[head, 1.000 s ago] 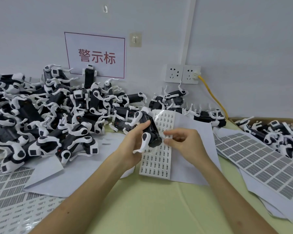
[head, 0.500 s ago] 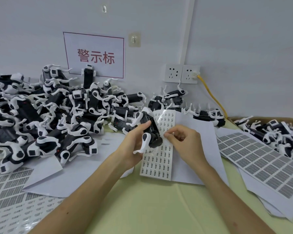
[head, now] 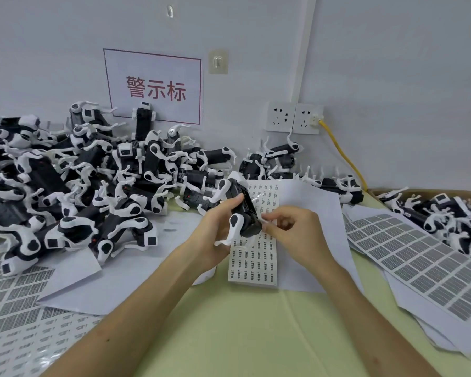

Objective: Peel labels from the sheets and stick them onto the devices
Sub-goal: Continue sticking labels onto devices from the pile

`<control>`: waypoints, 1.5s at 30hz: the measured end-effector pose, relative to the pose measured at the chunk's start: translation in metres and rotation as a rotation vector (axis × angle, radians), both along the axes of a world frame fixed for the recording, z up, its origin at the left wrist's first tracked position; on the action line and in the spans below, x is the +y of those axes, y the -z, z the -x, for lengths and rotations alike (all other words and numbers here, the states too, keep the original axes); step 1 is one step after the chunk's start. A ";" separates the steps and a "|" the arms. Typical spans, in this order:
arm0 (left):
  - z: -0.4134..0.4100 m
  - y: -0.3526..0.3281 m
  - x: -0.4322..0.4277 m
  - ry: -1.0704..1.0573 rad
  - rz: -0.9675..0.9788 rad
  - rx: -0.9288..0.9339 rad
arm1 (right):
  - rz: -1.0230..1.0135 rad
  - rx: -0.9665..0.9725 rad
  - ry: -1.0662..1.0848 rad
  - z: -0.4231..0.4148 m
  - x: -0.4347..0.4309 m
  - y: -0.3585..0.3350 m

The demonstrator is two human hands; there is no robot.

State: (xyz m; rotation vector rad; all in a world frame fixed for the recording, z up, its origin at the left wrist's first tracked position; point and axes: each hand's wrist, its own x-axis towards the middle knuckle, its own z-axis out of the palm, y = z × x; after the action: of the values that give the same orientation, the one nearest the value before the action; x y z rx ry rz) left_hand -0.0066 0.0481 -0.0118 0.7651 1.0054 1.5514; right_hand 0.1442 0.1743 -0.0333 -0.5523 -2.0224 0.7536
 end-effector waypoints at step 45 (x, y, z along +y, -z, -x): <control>0.004 0.008 0.010 -0.255 -0.062 0.382 | 0.211 0.259 0.080 -0.007 0.016 -0.006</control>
State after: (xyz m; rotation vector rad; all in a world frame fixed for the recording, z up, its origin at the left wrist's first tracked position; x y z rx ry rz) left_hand -0.0111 0.0579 -0.0198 1.0346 1.3827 1.6946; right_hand 0.1510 0.1904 -0.0277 -0.6186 -1.6847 0.9455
